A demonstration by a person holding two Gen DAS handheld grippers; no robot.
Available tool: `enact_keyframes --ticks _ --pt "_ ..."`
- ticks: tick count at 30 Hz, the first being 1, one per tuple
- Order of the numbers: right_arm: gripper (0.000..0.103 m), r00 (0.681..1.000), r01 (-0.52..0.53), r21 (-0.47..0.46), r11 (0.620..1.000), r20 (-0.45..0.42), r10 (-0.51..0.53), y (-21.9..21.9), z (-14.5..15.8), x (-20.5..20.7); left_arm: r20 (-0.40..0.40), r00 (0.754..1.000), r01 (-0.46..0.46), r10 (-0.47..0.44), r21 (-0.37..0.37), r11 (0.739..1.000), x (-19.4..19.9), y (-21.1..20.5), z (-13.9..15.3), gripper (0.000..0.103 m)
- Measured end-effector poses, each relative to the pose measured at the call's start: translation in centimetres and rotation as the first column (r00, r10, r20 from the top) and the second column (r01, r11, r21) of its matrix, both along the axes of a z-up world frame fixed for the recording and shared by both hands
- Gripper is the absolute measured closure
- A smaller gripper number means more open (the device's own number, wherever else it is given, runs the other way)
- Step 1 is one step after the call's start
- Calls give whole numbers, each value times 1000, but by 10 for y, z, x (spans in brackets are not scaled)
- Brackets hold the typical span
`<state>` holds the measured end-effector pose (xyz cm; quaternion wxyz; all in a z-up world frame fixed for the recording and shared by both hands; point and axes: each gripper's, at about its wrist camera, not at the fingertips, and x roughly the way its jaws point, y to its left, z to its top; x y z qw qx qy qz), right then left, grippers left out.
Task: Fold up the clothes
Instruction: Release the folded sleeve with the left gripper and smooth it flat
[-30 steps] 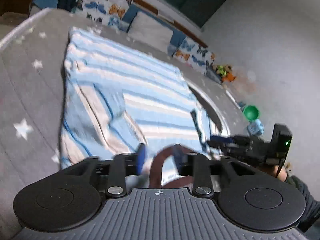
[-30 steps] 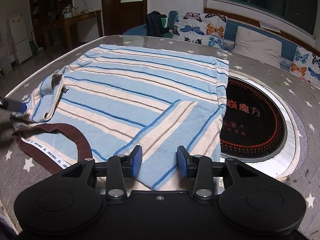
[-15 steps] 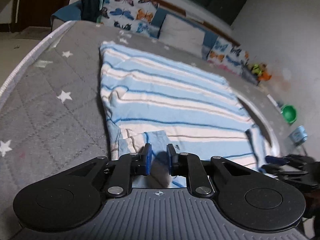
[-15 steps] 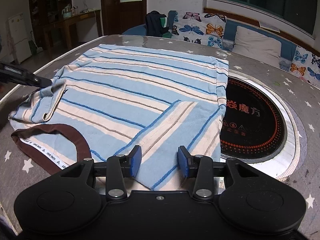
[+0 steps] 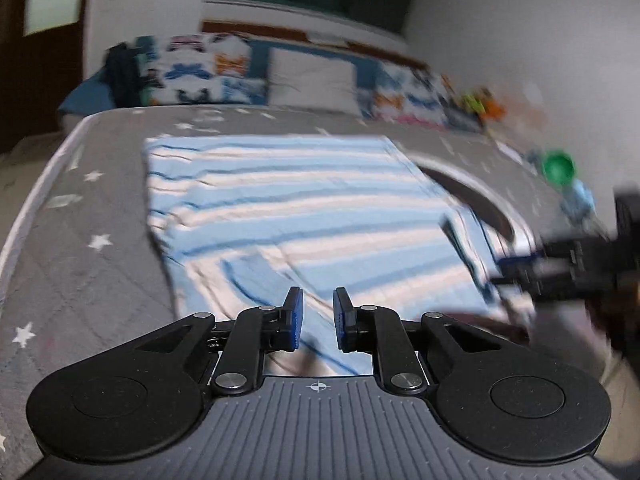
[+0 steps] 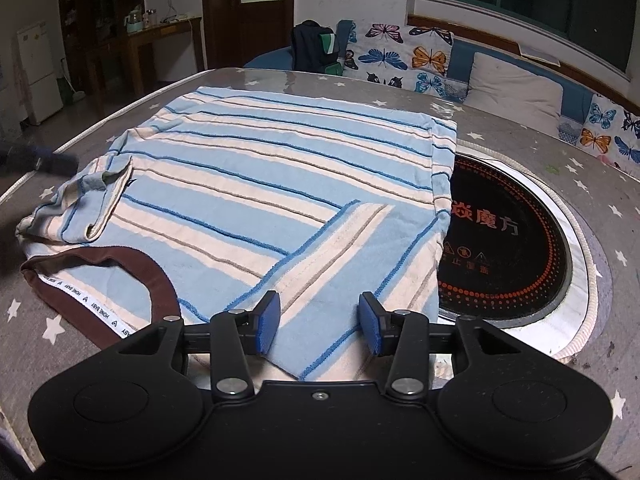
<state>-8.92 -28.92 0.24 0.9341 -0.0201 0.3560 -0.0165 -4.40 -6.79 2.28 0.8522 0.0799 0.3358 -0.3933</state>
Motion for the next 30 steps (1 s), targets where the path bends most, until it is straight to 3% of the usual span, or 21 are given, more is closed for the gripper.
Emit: enact_keyframes --ticks 4,11,15,18,23,29,30 --pt "56 1000 0 0 1000 2 0 0 0 0 -8 1000 -1 2 87 996 0 -19 -18 83" --pt "55 1000 2 3 1000 5 -2 -1 -1 0 -5 1000 -21 22 93 995 -1 -23 -25 80" --pt "55 1000 2 5 1000 7 -2 -1 -1 0 5 1000 -25 25 96 995 -3 -25 -26 97" --pt "54 1000 3 6 1000 8 -3 -1 -1 0 -2 999 -36 37 69 997 -6 -24 -24 103" --pt "54 1000 4 8 1000 10 -4 -2 -1 0 19 999 29 -29 11 1000 -24 -20 -14 103" --pt "51 1000 11 10 1000 16 -11 -3 -2 -1 74 997 13 -19 72 997 -30 -24 -12 99" --pt "51 1000 12 12 1000 17 -13 -3 -2 -2 70 998 0 -6 74 997 -27 -25 -12 93"
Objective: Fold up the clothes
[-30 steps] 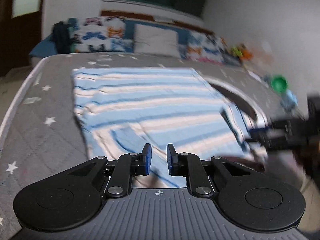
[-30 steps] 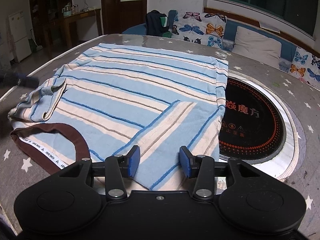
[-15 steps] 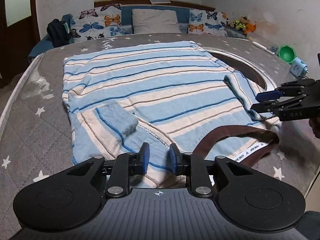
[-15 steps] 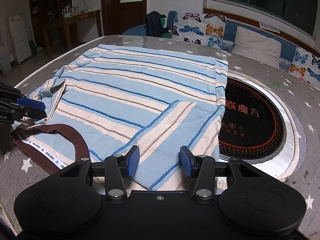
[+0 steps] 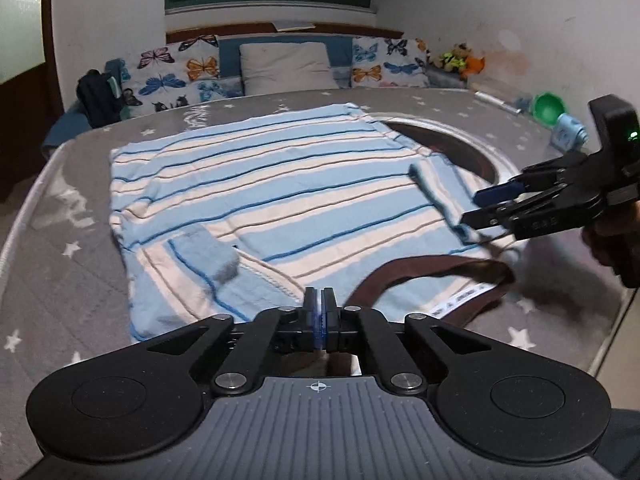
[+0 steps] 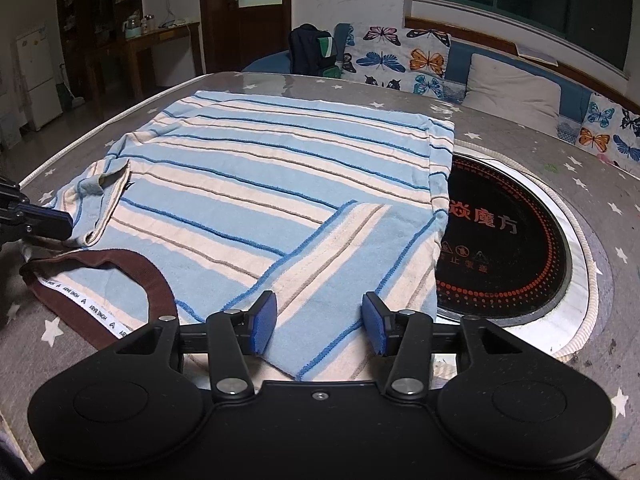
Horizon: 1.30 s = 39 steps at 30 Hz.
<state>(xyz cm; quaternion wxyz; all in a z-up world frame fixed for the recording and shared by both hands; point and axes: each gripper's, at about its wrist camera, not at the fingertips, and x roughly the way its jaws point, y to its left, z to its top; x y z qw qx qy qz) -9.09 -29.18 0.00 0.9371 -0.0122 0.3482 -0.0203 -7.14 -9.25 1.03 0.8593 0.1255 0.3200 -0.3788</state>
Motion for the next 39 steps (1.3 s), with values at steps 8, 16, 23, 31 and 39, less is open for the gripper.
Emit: enact_keyframes --ticks 8,16,23,31,39 --pt "51 1000 0 2 1000 0 0 -1 0 0 -28 999 -34 34 30 999 11 -6 -12 71" --pt "50 1000 0 1 1000 -2 0 -1 1 0 -30 999 -25 24 -27 999 6 -3 -9 99" --pt "50 1000 0 -1 1000 -3 0 -1 1 0 -34 999 32 -34 -53 998 -5 8 -3 99" --pt "49 1000 0 -2 1000 -6 0 0 2 0 -98 993 58 -64 -58 997 -1 10 -3 78" --pt "49 991 -135 -90 987 -23 134 5 15 -32 30 987 160 -160 4 987 -19 34 19 66"
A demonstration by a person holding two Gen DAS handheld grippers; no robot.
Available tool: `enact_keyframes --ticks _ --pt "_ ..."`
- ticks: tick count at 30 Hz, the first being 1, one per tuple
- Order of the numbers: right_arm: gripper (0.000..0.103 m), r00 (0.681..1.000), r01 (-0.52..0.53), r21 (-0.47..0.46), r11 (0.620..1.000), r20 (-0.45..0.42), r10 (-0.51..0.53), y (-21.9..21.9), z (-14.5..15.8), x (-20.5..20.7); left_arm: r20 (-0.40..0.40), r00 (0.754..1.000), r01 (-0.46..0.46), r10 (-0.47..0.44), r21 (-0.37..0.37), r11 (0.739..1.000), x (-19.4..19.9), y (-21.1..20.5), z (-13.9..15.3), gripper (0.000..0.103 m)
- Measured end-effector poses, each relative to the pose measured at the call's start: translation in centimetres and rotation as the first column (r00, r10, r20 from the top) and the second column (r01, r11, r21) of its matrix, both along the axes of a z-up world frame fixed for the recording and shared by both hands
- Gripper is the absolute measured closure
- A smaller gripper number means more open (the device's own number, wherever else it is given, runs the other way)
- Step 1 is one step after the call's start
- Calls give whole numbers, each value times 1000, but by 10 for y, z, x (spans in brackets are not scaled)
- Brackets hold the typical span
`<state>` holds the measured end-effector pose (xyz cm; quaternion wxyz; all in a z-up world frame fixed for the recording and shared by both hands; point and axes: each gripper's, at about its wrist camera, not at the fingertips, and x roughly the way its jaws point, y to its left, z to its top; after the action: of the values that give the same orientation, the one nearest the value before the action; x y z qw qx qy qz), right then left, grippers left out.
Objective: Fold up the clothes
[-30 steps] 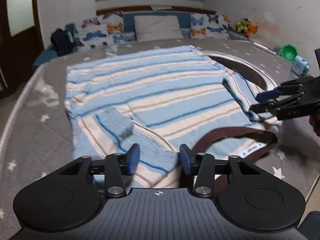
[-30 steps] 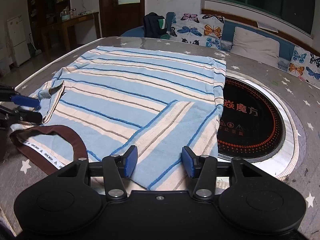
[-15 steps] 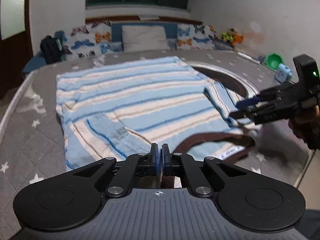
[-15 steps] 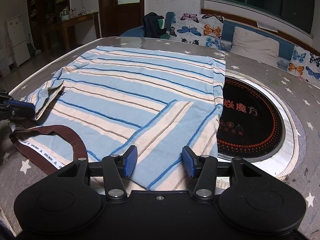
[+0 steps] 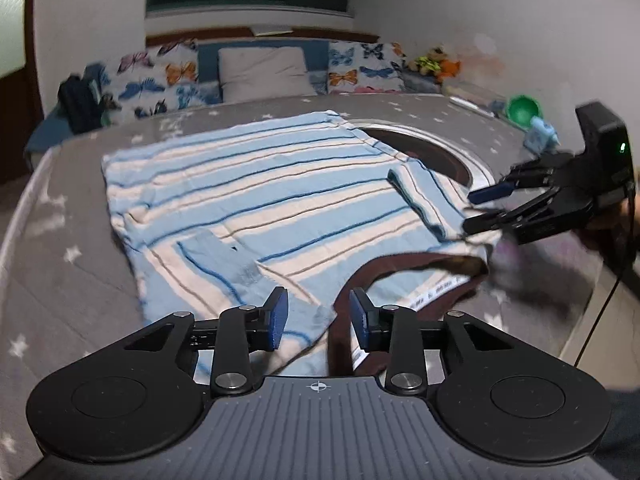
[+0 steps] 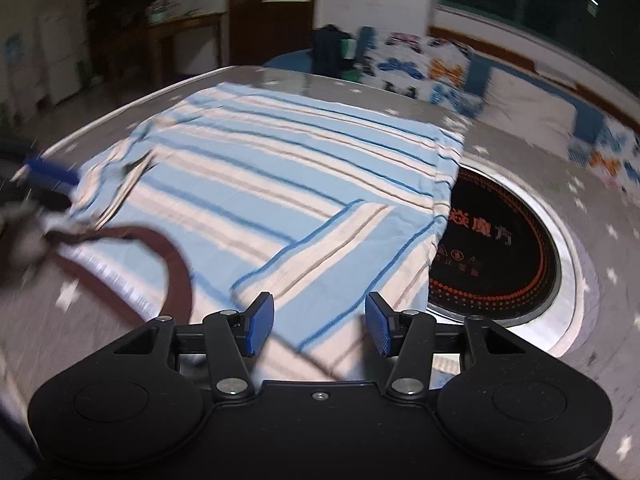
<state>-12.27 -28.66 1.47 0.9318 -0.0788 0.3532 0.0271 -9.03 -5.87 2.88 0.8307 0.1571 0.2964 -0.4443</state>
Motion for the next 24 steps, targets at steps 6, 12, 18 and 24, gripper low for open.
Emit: enact_keyframes --ticks 6,12,18,24 --pt "49 978 -207 -93 974 -49 203 24 4 -23 87 992 85 -96 124 989 -21 7 -9 62" --pt "50 956 -289 -128 949 -93 279 43 -7 -18 161 977 104 -140 217 971 -26 9 -21 59" --pt "79 956 -290 -121 949 -82 282 58 -6 -13 224 954 139 -201 264 954 -24 6 -27 57" --pt "91 966 -257 -88 962 -50 253 46 5 -9 214 935 221 -281 268 938 -24 0 -35 81"
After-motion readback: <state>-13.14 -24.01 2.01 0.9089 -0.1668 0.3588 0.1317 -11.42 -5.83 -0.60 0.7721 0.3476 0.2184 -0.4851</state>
